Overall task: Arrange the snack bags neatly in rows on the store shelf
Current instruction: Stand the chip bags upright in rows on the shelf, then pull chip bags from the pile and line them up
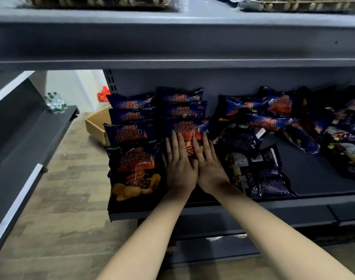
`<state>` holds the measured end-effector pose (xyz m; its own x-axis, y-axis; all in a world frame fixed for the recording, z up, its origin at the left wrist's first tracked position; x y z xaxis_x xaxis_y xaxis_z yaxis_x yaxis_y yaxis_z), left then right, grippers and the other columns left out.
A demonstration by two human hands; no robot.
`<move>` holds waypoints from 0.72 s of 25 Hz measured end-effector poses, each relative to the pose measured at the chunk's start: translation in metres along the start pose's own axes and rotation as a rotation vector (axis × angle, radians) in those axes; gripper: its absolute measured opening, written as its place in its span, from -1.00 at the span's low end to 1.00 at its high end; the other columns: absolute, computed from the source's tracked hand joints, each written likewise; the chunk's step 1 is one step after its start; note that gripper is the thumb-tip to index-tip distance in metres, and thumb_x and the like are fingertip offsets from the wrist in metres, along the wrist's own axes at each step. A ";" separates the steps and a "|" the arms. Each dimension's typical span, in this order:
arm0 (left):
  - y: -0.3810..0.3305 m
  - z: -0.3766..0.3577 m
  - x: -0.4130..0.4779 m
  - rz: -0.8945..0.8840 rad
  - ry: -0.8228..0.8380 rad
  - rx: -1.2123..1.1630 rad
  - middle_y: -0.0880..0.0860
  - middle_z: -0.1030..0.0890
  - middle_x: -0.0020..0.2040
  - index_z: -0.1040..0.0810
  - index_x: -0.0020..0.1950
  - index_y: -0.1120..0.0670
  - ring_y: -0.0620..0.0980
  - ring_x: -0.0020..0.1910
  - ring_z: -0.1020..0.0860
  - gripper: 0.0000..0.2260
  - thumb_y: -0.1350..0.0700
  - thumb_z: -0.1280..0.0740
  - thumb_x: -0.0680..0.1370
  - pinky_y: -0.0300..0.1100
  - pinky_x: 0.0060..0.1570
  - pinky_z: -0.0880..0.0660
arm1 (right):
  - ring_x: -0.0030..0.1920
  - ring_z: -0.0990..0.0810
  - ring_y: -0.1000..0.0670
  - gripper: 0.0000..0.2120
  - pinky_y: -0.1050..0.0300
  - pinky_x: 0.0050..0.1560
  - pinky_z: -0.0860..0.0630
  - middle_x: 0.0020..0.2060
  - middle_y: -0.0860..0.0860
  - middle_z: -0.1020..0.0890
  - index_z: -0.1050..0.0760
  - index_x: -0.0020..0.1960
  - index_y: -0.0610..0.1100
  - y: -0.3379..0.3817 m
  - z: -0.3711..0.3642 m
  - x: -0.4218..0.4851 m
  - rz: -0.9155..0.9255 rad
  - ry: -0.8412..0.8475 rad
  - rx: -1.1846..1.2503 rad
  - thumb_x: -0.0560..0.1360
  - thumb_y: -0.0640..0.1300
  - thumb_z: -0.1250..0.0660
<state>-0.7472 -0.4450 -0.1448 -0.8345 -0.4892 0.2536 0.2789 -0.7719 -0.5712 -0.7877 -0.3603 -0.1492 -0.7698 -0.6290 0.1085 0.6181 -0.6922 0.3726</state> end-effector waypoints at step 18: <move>-0.004 0.003 -0.007 -0.240 -0.134 0.011 0.11 0.06 0.53 0.08 0.52 0.20 0.03 0.52 0.10 -0.45 0.18 -0.02 0.55 -0.01 0.48 0.09 | 0.48 0.26 -0.14 -0.40 -0.08 0.47 0.21 0.49 -0.11 0.22 0.32 0.49 -0.10 0.012 0.015 -0.006 -0.029 -0.173 -0.238 0.54 0.04 0.17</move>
<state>-0.7410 -0.4396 -0.1421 -0.8076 -0.3400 0.4819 0.0864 -0.8765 -0.4735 -0.7781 -0.3591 -0.1314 -0.7910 -0.5520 0.2638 0.5995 -0.7855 0.1539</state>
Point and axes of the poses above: each hand's wrist, its own x-axis towards the middle knuckle, its own z-axis out of the back of the hand, y = z × x, the point moved 4 cm from there along x, towards the middle knuckle
